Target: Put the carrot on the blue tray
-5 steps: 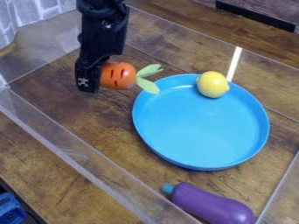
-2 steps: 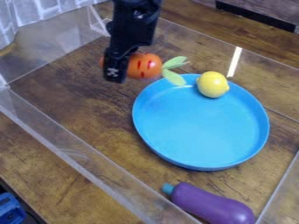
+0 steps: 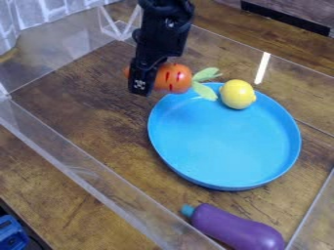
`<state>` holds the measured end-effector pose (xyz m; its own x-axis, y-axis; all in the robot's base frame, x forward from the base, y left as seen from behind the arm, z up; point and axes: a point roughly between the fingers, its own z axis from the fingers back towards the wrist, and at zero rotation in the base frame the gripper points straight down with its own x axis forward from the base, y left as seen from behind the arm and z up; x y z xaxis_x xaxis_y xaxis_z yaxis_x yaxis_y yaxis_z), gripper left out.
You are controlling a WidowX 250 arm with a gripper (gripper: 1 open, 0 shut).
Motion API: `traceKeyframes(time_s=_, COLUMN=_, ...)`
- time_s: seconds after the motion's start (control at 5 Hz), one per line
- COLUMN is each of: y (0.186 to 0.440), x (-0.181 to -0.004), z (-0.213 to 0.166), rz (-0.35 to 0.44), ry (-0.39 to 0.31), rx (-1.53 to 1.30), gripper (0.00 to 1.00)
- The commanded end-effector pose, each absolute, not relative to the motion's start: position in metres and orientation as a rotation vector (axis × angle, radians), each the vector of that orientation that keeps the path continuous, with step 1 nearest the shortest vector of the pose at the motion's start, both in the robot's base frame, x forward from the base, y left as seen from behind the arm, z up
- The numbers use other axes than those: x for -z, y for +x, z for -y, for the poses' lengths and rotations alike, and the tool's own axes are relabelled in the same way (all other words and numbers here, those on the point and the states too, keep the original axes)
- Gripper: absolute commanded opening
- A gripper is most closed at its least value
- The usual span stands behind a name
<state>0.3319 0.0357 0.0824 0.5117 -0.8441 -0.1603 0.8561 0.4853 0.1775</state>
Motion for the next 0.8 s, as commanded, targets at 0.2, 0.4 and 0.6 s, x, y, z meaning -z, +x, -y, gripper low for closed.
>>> traceKeyframes(time_s=0.2, y=0.344, x=-0.081, z=-0.055, rz=0.009, ry=0.292, rx=1.092, gripper=0.0)
traceKeyframes(time_s=0.4, y=0.35, x=-0.076, z=-0.05, rz=0.004, ry=0.294, rx=1.071, gripper=0.0)
traceKeyframes(time_s=0.6, y=0.356, x=-0.071, z=-0.046, rz=-0.002, ry=0.295, rx=1.048, gripper=0.0)
